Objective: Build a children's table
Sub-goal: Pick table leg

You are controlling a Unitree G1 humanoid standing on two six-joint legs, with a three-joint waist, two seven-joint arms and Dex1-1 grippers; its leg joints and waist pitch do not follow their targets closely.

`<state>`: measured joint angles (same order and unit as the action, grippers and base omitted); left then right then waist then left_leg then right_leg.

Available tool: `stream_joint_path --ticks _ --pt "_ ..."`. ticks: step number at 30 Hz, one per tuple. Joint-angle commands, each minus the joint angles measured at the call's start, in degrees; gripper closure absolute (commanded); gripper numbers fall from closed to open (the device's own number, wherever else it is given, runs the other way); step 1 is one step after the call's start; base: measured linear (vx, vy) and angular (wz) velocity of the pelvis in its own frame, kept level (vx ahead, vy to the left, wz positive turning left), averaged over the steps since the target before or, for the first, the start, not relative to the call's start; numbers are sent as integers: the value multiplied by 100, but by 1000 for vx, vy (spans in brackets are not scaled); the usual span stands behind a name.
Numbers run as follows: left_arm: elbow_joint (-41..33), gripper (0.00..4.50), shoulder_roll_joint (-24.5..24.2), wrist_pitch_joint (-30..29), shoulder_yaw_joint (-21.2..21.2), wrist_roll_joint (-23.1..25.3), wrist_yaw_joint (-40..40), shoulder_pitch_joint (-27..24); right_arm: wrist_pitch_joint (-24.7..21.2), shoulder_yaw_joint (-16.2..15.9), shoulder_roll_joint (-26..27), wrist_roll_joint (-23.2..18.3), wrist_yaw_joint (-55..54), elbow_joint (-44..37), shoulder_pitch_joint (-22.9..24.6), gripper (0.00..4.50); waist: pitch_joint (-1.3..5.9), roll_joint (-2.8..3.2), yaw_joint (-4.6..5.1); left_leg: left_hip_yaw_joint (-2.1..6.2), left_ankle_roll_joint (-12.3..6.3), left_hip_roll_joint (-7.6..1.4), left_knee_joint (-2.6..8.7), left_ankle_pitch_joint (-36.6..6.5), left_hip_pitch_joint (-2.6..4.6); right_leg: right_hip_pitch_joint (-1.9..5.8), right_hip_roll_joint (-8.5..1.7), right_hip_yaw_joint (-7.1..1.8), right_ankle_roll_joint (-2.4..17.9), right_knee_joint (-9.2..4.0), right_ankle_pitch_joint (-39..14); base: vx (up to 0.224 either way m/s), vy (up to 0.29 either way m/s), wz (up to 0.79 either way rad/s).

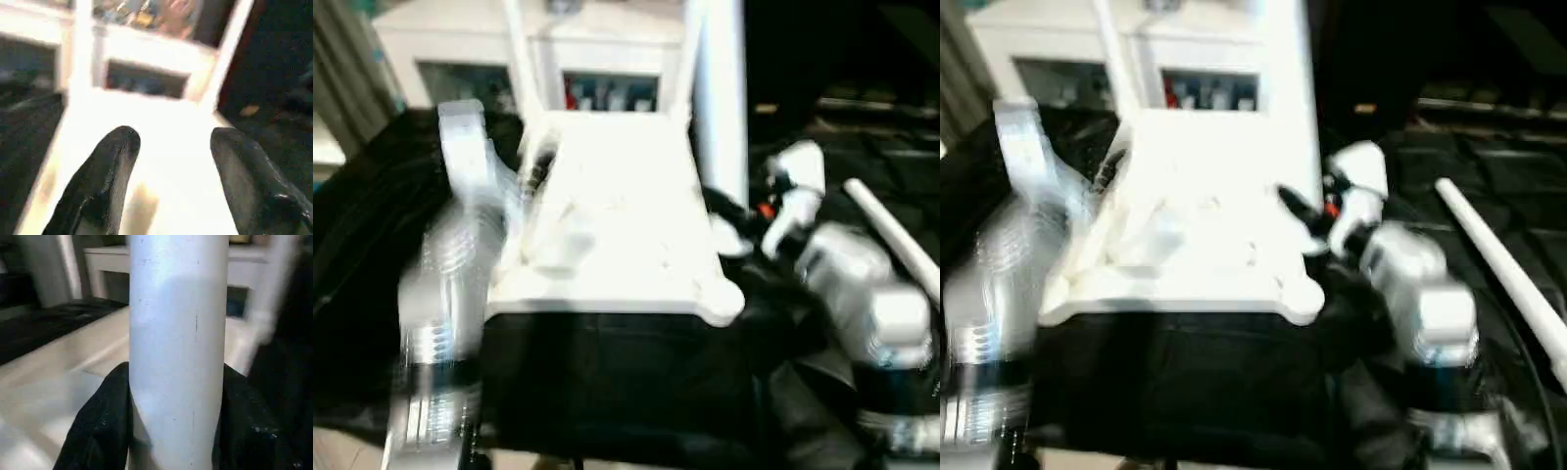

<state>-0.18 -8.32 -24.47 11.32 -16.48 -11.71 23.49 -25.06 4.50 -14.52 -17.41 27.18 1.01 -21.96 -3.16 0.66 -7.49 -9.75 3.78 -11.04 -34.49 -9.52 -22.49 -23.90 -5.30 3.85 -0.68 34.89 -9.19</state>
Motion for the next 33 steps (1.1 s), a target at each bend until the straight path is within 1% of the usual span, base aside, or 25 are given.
stream_joint_path --ticks 1,2,5,6,7,8,9,10,11,13,14,15,16,18,20,21,22,23,24,25,27,30,31,32,33 --pt "-424 166 68 125 -306 238 222 -79 155 16 230 -93 -148 -239 252 262 437 28 49 36 125 -149 440 -1498 123 266 -200 -187 802 -431 -1486 0 0 0" --pt "-445 166 109 148 -320 263 278 -115 155 21 275 -138 -138 -272 303 262 451 9 44 41 112 -154 441 -1535 123 280 -202 -188 805 -424 -1459 0 0 0" --pt "-430 166 169 171 -386 275 326 -91 188 76 434 -426 42 -377 387 262 412 5 54 53 91 -151 472 -1728 101 282 -217 -189 774 -455 -1660 0 0 0" --pt "-251 166 52 139 -613 495 360 22 198 89 503 -590 143 -440 395 262 387 -34 62 45 50 -129 477 -1872 117 254 -206 -187 631 -493 -1972 0 0 0" --pt "-169 166 -5 122 -718 607 381 70 199 91 526 -641 178 -462 395 262 380 -27 90 59 69 -122 484 -1946 105 265 -225 -183 493 -514 -2242 0 0 0" --pt "146 166 -92 46 -955 936 465 274 216 30 536 -710 308 -489 373 262 377 -26 96 63 69 -117 489 -1954 105 260 -218 -178 409 -532 -2347 0 0 0" --pt "329 166 -118 1 -1066 1125 519 394 231 -18 532 -723 382 -495 359 262 372 -20 108 60 82 -100 471 -2041 154 207 -206 -179 247 -571 -2610 0 0 0" --pt "555 166 -63 21 -1175 1288 554 569 259 -126 507 -687 499 -496 347 262 368 -27 123 71 98 -94 483 -1998 122 233 -220 -171 154 -595 -2759 0 0 0" --pt "650 166 -26 87 -1217 1330 542 651 265 -178 489 -669 556 -491 339 262 371 -28 111 77 109 -97 482 -1970 124 233 -231 -167 132 -607 -2797 0 0 0" --pt "759 166 61 177 -1259 1315 507 776 273 -244 466 -632 636 -471 325 262 380 -49 108 85 119 -116 486 -1901 105 243 -250 -167 226 -591 -2729 0 0 0" --pt "910 166 307 211 -1339 1099 306 1092 279 -327 437 -593 738 -373 257 262 377 -99 127 73 106 -113 484 -1860 88 251 -249 -167 258 -593 -2701 0 0 0" --pt "938 166 393 187 -1454 1004 123 1251 279 -352 421 -563 753 -302 206 262 402 -69 88 59 92 -114 460 -1796 128 214 -262 -181 378 -596 -2586 0 0 0" --pt "912 166 458 230 -1549 912 -36 1365 281 -375 401 -540 747 -244 168 262 406 -48 83 70 97 -122 459 -1750 113 223 -264 -181 438 -566 -2462 0 0 0" --pt "763 166 556 232 -1611 702 -252 1480 276 -412 344 -462 721 -153 122 262 402 -69 74 67 81 -133 466 -1669 90 241 -259 -185 590 -530 -2132 0 0 0" --pt "533 166 694 175 -1583 431 -482 1583 323 -474 260 -335 740 -47 98 262 414 -96 77 57 60 -136 455 -1518 63 285 -270 -192 741 -476 -1814 0 0 0" --pt "470 166 741 152 -1573 362 -555 1619 338 -497 231 -305 761 -17 95 262 419 -99 66 39 19 -132 435 -1396 64 288 -269 -199 827 -461 -1627 0 0 0" --pt "408 166 769 157 -1595 324 -627 1639 345 -512 221 -298 776 -8 99 262 421 -121 77 28 -48 -120 416 -1273 47 309 -263 -203 891 -443 -1447 0 0 0" --pt "408 166 769 157 -1595 324 -627 1639 345 -512 221 -298 776 -8 99 262 424 -116 75 29 -74 -115 411 -1209 37 324 -259 -200 902 -427 -1391 0 0 0" --pt "261 166 842 112 -1664 199 -814 1656 333 -530 220 -320 796 -12 99 262 437 -146 87 18 -137 -103 397 -1075 27 340 -257 -197 902 -417 -1311 0 0 0" --pt "232 166 870 114 -1697 181 -878 1664 333 -542 216 -316 813 -7 91 262 454 -128 78 20 -188 -111 380 -948 33 336 -253 -198 939 -392 -1179 0 0 0" --pt "311 166 857 201 -1763 235 -916 1691 344 -567 209 -304 852 30 55 262 441 -138 79 10 -266 -122 376 -888 47 324 -240 -197 1018 -392 -1092 0 0 0" --pt "349 166 834 244 -1771 255 -905 1696 361 -580 206 -302 876 67 20 262 436 -122 80 15 -259 -131 385 -961 55 325 -238 -195 1010 -397 -1193 0 0 0" --pt "356 166 826 246 -1754 248 -903 1700 372 -591 200 -304 895 93 -7 262 433 -154 81 13 -247 -135 388 -995 56 327 -244 -195 1003 -400 -1244 0 0 0" --pt "358 166 827 234 -1732 215 -917 1701 386 -606 193 -300 915 113 -29 262 428 -149 81 17 -235 -137 396 -1028 58 325 -246 -193 1000 -400 -1301 0 0 0" --pt "363 166 825 233 -1726 215 -926 1706 409 -632 184 -300 930 140 -53 262 416 -162 87 9 -214 -134 399 -1112 61 318 -247 -194 959 -424 -1454 0 0 0"
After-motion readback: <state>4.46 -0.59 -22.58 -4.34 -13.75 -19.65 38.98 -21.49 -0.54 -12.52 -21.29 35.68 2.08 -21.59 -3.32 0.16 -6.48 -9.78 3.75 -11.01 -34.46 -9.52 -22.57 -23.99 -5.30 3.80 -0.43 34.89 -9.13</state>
